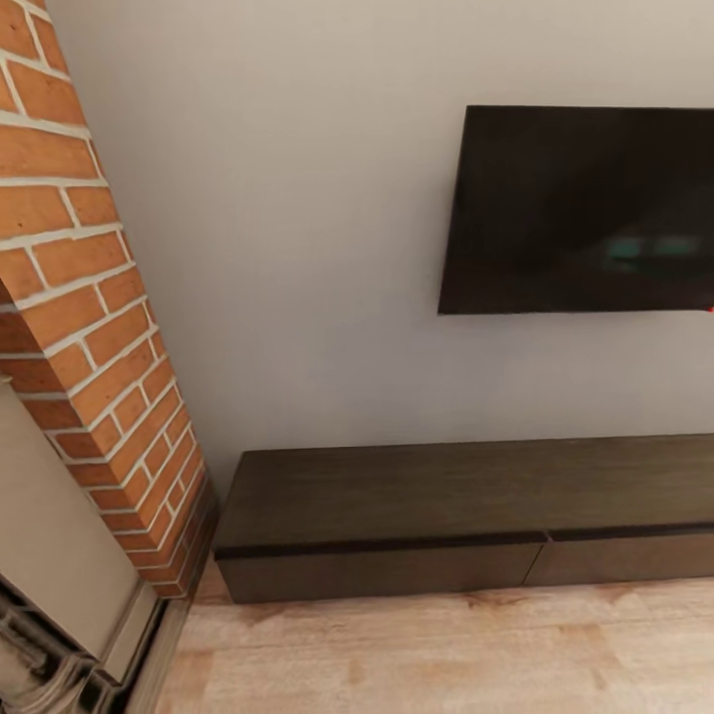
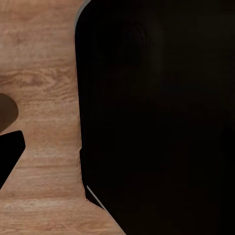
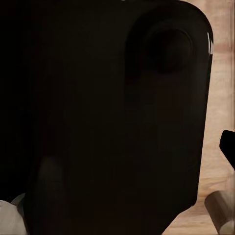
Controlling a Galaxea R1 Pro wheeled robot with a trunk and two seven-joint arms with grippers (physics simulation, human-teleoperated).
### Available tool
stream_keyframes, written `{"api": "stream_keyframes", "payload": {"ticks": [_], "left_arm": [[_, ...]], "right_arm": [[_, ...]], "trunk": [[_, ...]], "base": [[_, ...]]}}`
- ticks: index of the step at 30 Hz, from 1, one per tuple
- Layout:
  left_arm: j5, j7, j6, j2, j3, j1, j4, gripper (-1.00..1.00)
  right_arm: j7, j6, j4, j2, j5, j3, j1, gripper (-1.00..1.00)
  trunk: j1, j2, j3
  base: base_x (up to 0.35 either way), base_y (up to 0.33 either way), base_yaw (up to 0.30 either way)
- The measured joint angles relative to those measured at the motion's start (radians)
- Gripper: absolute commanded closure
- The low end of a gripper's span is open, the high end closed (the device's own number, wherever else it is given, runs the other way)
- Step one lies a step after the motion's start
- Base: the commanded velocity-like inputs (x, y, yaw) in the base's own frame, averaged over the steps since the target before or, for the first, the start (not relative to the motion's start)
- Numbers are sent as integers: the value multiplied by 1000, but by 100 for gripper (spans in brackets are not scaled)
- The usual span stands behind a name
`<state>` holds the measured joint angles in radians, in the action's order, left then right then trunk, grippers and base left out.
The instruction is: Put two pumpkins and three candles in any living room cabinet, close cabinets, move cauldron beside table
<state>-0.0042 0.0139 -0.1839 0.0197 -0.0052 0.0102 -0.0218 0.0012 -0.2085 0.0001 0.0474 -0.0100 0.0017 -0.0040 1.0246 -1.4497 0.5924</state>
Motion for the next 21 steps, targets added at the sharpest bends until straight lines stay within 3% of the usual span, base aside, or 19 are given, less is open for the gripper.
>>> {"api": "stream_keyframes", "payload": {"ticks": [6, 21], "left_arm": [[0, 0, 0, 0, 1, 0, 0, -100], [0, 0, -18, 0, 1, 0, -1, -100]], "right_arm": [[0, 0, 1, 0, 0, -1, 0, -100], [0, 2, 1, 0, 0, -3, 0, -100]], "trunk": [[0, 0, 0], [0, 0, 0]], "base": [[214, -118, 1], [157, -6, 0]]}}
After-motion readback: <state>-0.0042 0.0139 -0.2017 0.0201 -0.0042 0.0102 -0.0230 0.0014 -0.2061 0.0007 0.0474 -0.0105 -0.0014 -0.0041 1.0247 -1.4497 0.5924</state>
